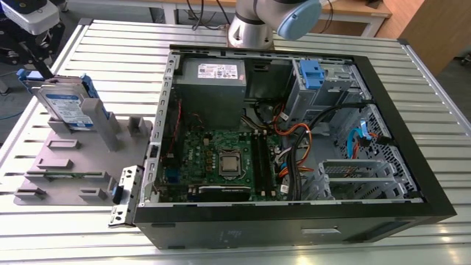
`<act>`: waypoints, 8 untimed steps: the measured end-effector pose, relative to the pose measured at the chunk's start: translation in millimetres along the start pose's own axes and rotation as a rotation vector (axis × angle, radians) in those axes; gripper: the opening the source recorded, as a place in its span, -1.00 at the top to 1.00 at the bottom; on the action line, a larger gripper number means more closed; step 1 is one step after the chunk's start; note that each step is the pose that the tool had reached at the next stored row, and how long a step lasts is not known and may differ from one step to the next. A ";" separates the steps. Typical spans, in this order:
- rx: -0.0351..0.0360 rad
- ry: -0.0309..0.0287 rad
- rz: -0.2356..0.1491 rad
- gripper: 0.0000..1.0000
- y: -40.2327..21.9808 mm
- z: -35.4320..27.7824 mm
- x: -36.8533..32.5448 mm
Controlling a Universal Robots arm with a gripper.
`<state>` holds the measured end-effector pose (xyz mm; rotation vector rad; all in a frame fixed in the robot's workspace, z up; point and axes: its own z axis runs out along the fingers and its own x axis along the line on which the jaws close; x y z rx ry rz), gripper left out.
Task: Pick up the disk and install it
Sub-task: 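Pick up the disk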
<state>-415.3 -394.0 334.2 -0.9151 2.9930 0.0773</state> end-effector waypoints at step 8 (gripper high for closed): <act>-0.0036 0.0063 -0.144 0.79 0.0 0.0 0.0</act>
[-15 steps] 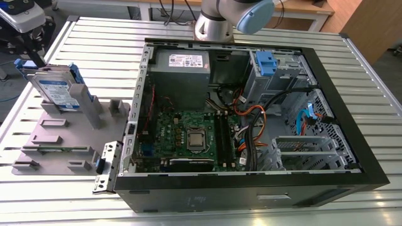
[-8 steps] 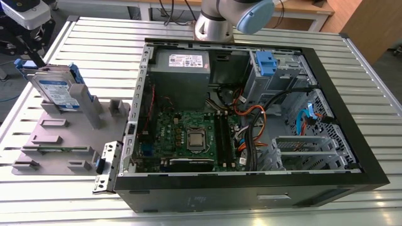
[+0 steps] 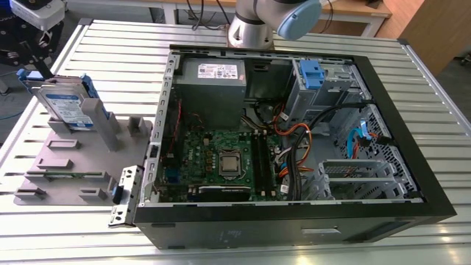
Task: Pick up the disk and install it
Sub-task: 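Pick up the disk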
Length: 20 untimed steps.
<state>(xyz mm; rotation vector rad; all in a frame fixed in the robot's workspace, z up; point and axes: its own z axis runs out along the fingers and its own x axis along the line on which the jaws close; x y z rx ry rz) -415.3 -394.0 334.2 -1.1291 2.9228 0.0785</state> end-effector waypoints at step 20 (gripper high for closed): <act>-0.0090 0.0159 -0.362 0.79 0.0 0.0 0.0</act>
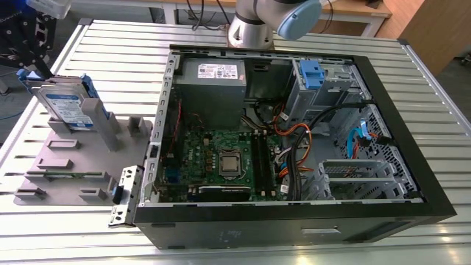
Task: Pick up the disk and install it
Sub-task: 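Pick up the disk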
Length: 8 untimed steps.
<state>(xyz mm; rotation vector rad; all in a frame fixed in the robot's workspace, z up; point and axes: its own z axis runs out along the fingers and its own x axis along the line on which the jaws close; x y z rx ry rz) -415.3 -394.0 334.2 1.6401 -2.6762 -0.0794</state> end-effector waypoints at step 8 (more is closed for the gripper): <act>-0.0036 0.0065 -0.145 0.79 0.0 0.1 0.0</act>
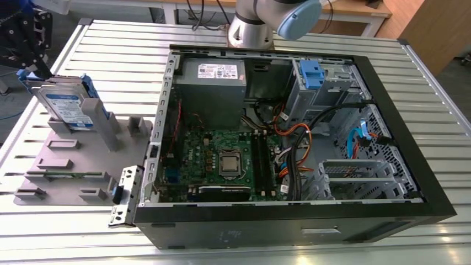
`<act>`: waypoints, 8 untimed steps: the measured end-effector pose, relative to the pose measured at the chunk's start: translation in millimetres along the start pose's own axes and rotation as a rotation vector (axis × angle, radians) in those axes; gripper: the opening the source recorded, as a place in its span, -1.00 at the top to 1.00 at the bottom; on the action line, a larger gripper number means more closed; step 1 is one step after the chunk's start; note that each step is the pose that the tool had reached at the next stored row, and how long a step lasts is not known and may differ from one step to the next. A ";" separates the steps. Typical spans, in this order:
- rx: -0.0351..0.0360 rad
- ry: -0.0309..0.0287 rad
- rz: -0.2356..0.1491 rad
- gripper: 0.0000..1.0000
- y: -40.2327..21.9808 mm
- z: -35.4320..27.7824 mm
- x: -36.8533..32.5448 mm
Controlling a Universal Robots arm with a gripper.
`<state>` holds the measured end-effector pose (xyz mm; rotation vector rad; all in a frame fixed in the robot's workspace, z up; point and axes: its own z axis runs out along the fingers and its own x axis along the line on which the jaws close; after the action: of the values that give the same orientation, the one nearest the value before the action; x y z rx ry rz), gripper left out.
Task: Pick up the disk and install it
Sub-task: 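Pick up the disk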
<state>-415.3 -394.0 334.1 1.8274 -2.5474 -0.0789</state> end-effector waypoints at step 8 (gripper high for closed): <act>-0.0036 0.0062 -0.141 0.79 0.0 0.1 0.0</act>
<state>-415.3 -394.0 334.0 2.0000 -2.4096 -0.0780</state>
